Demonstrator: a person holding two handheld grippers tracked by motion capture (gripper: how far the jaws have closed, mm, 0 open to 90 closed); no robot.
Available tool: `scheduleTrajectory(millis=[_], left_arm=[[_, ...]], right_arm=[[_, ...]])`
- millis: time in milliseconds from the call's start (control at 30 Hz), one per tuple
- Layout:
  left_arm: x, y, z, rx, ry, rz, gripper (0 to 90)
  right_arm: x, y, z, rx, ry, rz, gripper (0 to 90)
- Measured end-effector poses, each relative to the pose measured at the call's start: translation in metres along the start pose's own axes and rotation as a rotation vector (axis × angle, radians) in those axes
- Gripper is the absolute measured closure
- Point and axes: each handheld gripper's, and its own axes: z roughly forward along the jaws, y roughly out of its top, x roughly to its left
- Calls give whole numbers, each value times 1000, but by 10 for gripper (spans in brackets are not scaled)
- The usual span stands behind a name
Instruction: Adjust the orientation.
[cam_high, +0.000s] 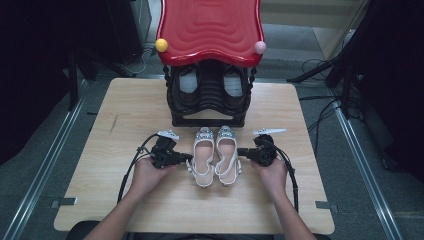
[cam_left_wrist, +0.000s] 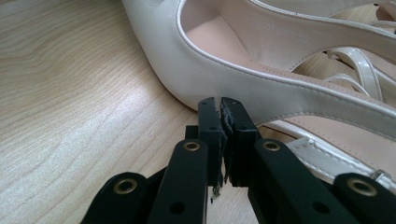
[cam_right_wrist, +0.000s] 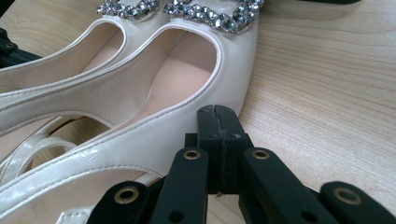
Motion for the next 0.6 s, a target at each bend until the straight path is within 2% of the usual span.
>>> scheduleTrajectory(millis=[333, 400, 500, 600], left_arm=[[0, -1, 2, -1, -26, -10, 885], [-2, -1, 3, 0, -40, -8, 896], [-7, -1, 5, 4, -25, 8, 899], [-9, -1, 5, 12, -41, 4, 900]], right_arm=[[3, 3, 4, 6, 3, 4, 900], [3, 3, 5, 5, 4, 2, 900], [3, 3, 5, 2, 4, 4, 900], [2, 4, 5, 9, 6, 0, 900]])
